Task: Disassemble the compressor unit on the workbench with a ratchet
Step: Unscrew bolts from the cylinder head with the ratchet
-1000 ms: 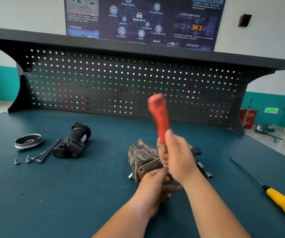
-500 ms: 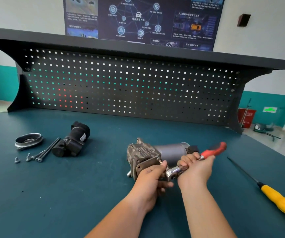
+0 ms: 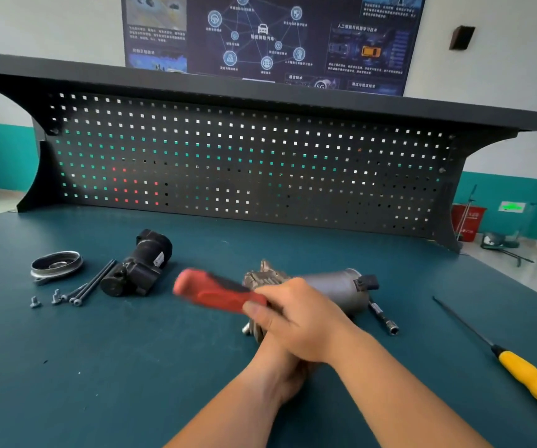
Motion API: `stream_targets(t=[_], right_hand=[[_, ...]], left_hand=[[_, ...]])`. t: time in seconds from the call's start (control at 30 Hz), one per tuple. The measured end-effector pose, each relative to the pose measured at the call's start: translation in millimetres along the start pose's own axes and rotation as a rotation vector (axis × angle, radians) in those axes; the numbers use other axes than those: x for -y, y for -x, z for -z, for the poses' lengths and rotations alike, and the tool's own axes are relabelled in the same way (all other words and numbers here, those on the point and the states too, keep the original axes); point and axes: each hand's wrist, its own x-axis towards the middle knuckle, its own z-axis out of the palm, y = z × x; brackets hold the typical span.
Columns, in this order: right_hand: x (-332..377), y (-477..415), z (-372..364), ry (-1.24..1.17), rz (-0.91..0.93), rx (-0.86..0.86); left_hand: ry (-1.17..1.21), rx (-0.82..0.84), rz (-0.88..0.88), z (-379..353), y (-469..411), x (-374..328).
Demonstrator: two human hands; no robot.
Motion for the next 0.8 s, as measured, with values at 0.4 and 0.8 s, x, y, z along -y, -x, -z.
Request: stream_targets(t=[0.4,0.8], right_hand=[[-39,16,16,-1.496,-0.757,-1.213],[-1,-1,-2,-0.217,-0.080,-0.045]], left_hand=[[-0.040,0.009,0.088,1,1,-1],[0.255,-0.148,-0.316,-14,14,-34]])
